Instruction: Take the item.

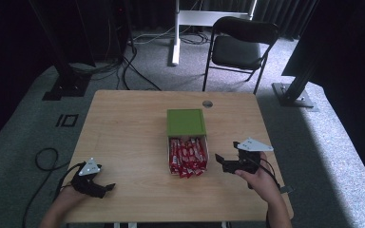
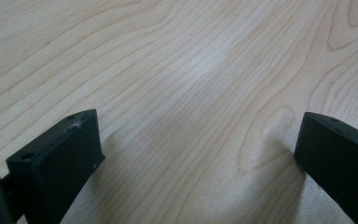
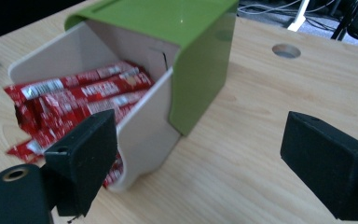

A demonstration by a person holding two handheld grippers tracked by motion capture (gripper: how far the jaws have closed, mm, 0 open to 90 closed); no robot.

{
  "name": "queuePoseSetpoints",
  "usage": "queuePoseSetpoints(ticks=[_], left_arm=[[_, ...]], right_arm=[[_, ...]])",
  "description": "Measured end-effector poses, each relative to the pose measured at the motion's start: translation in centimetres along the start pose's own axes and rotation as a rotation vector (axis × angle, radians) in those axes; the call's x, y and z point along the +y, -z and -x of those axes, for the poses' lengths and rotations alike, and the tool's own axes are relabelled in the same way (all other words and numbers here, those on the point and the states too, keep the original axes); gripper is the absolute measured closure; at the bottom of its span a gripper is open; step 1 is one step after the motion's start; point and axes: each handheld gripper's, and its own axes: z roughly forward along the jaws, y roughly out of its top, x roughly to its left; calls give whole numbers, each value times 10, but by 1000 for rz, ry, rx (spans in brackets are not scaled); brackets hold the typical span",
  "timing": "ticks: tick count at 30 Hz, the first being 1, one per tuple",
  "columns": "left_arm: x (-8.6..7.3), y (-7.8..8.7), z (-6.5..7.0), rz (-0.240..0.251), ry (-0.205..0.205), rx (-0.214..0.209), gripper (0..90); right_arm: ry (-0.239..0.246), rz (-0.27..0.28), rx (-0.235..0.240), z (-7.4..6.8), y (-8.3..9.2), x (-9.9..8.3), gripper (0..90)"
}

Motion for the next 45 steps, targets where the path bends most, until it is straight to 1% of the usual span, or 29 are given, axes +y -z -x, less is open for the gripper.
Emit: queuePoseSetpoints(ticks=[3, 7, 12, 13, 14, 15, 17, 19, 21, 22, 23, 25, 27, 28, 31, 33, 34, 35, 37, 39, 40, 41, 42, 43, 44, 45], left_arm=[[0, 0, 0, 0, 0, 0, 15], [0, 0, 0, 0, 0, 0, 15], [0, 0, 0, 1, 1, 0, 15], [0, 0, 0, 0, 1, 0, 15], [0, 0, 0, 1, 1, 0, 15], [0, 0, 0, 0, 0, 0, 15], [0, 0, 0, 1, 0, 0, 15], [0, 0, 0, 1, -1, 1, 15], [0, 0, 0, 1, -1, 1, 15], [0, 0, 0, 1, -1, 1, 15], [0, 0, 0, 1, 0, 0, 15], [0, 0, 0, 1, 0, 0, 15], [0, 0, 0, 0, 0, 0, 15], [0, 0, 0, 1, 0, 1, 15], [0, 0, 0, 1, 0, 0, 15], [0, 0, 0, 0, -1, 1, 15], [0, 0, 0, 0, -1, 1, 15], [0, 0, 0, 1, -1, 1, 15], [0, 0, 0, 1, -1, 1, 15], [0, 0, 0, 1, 0, 0, 15], [0, 0, 0, 0, 0, 0, 15], [0, 0, 0, 1, 0, 0, 15], [0, 0, 0, 1, 0, 0, 15], [0, 0, 0, 1, 0, 1, 15], [0, 0, 0, 0, -1, 1, 15], [0, 0, 0, 0, -1, 0, 15]], right_arm=[[6, 16, 8, -5, -3, 9, 109], [-7, 34, 22, -14, -9, 18, 109], [13, 44, 54, -27, -18, 26, 109], [21, 43, 67, -32, -22, 29, 109], [21, 43, 67, -32, -22, 29, 109], [26, 46, 79, -37, -26, 31, 109], [26, 46, 79, -37, -26, 31, 109], [37, 47, 95, -43, -31, 34, 109], [42, 43, 105, -47, -35, 36, 109], [47, 36, 110, -53, -39, 37, 109], [47, 36, 110, -53, -39, 37, 109], [45, 30, 119, -58, -44, 38, 109], [59, 22, 123, -63, -49, 38, 109], [55, 22, 130, -65, -52, 39, 110], [63, 6, 125, -72, -59, 39, 110], [54, -1, 121, -74, -64, 39, 144], [50, -13, 102, -77, -69, 39, 145], [50, -13, 102, -77, -69, 39, 145], [41, -28, 76, -79, -76, 38, 169], [43, -32, 69, -80, -78, 37, 173], [41, -36, 68, -81, -79, 37, 220], [53, -35, 56, -82, -82, 37, 310], [53, -35, 56, -82, -82, 37, 310], [61, -31, 67, -82, -83, 36, 338], [56, -24, 62, -83, -85, 36, 349], [57, -21, 56, -83, -86, 36, 403]])
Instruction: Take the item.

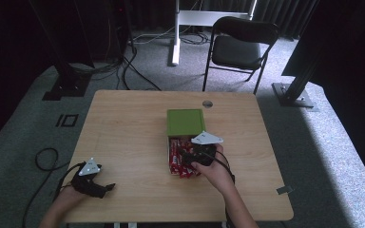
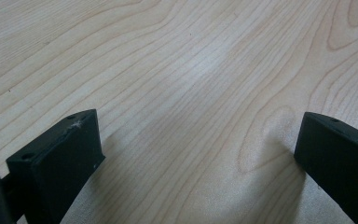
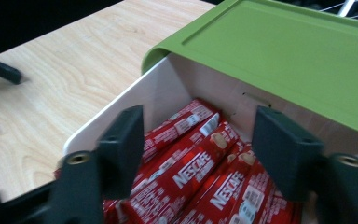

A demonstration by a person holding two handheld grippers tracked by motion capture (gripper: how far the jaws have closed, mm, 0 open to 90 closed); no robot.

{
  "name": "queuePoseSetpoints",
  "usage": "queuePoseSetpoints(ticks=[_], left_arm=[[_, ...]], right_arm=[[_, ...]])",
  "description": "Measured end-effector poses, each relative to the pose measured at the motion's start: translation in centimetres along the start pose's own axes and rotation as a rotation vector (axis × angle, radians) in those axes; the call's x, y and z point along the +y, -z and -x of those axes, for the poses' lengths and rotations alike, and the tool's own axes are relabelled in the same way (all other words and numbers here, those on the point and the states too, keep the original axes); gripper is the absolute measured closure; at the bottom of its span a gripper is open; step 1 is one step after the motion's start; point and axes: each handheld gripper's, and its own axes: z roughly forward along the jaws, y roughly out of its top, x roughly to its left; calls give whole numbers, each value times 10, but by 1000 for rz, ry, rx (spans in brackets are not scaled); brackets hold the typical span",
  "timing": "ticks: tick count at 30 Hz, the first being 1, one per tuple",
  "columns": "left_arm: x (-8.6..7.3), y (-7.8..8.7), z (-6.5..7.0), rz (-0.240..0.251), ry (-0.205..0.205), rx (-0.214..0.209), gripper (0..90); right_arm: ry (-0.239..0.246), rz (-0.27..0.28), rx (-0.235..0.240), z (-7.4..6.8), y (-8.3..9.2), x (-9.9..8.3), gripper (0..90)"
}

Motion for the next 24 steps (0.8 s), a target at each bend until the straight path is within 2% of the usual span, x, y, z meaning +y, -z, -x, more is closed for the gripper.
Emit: queuePoseSetpoints(ticks=[2, 3, 5, 6, 8, 11, 12, 15, 20, 24], left_arm=[[0, 0, 0, 0, 0, 0, 15], [0, 0, 0, 1, 1, 0, 15], [0, 0, 0, 1, 1, 0, 15], [0, 0, 0, 0, 0, 0, 15], [0, 0, 0, -1, 1, -1, 15], [0, 0, 0, 0, 0, 0, 15], [0, 0, 0, 0, 0, 0, 15], [0, 0, 0, 0, 1, 0, 15], [0, 0, 0, 0, 1, 0, 15], [0, 0, 0, 0, 1, 0, 15]], right_arm=[[-9, -12, 10, 0, -1, 0, 435], [-37, -54, 21, -2, -5, -1, 480], [-47, -61, 20, -2, -7, -1, 488], [-58, -72, 22, -2, -8, -2, 524], [-80, -115, 2, -3, -13, -5, 526], [-88, -133, -19, -4, -15, -6, 551], [-135, -152, -12, -4, -18, -7, 587], [-132, -161, -29, -4, -21, -9, 618], [-132, -180, -104, -7, -30, -11, 633], [-136, -187, -130, -7, -36, -13, 638]])
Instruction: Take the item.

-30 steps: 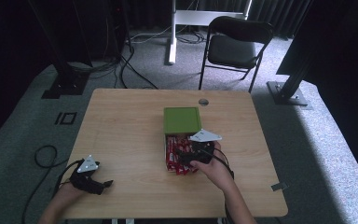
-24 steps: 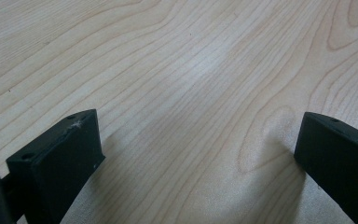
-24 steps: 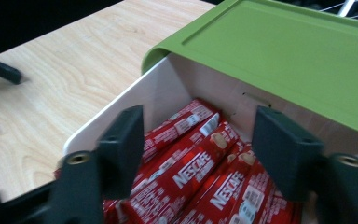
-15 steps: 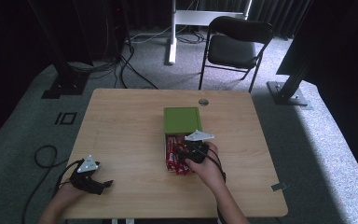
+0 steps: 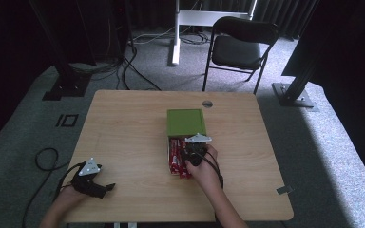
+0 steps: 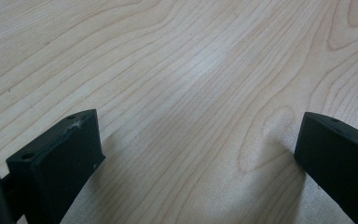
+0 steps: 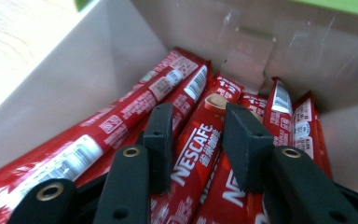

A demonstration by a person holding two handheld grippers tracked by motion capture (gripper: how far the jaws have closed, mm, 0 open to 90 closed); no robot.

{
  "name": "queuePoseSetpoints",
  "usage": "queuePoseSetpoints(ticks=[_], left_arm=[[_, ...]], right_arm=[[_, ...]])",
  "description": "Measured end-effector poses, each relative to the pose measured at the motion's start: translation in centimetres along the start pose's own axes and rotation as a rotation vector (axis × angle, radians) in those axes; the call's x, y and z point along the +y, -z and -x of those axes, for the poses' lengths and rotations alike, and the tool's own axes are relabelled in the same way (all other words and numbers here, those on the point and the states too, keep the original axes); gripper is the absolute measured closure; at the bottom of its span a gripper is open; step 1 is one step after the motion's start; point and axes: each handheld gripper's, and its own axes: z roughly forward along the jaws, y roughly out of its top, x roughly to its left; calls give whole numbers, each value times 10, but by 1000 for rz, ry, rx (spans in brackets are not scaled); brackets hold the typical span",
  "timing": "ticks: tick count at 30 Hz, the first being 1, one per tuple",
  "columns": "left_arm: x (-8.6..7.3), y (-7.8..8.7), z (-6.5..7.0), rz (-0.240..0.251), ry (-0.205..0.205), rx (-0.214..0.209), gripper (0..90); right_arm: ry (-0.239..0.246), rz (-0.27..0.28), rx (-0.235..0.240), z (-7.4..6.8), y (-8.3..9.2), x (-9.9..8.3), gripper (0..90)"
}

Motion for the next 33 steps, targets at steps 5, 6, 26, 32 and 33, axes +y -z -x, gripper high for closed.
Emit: queuePoseSetpoints(ticks=[5, 6, 26, 32, 33], left_arm=[[0, 0, 0, -1, 0, 0, 15], [0, 0, 0, 0, 0, 0, 16], [0, 0, 0, 0, -1, 1, 16], [0, 0, 0, 0, 0, 0, 16], [0, 0, 0, 0, 0, 0, 15]], right_arm=[[-8, -10, -18, 0, -3, 1, 781], [-45, 4, 5, 3, -1, 1, 804], [-37, 102, 112, 4, 35, 5, 817], [-19, 116, 144, 1, 48, 6, 817], [-26, 127, 155, 0, 51, 6, 817]])
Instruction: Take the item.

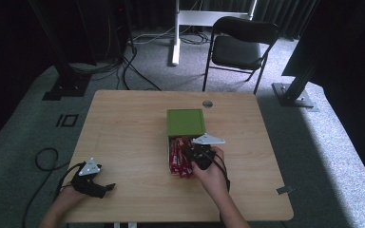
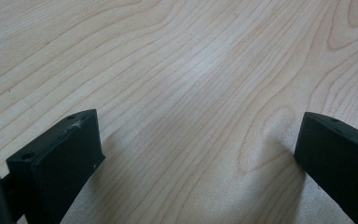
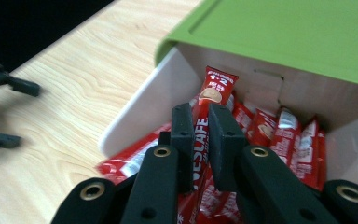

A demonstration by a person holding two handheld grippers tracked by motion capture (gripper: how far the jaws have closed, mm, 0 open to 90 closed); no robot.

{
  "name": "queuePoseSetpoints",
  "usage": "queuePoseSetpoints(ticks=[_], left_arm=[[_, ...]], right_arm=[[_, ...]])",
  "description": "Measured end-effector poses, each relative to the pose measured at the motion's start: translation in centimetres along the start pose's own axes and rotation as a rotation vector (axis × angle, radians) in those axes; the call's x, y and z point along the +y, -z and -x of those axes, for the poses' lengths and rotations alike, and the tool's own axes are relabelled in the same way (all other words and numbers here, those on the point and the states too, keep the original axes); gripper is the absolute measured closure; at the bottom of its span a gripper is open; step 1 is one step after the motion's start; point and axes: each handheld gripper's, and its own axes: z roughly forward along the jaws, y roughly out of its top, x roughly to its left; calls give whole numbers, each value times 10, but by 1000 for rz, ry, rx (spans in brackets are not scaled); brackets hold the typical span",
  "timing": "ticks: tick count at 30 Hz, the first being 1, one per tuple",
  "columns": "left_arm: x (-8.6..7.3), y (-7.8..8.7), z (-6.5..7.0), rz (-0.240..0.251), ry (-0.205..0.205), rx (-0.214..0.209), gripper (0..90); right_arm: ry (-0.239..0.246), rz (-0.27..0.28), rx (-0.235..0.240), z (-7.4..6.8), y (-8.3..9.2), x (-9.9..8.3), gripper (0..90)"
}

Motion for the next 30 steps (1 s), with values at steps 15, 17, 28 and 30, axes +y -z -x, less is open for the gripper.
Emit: queuePoseSetpoints(ticks=[15, 17, 28, 30], left_arm=[[0, 0, 0, 0, 0, 0, 16], [0, 0, 0, -1, 0, 0, 15], [0, 0, 0, 0, 0, 0, 16], [0, 0, 0, 0, 0, -1, 16]], right_arm=[[3, 84, 22, 0, 40, 5, 816], [-3, 110, 8, 4, 48, 7, 816], [-42, 199, -110, 34, 66, 13, 816], [-57, 200, -139, 42, 66, 12, 816]])
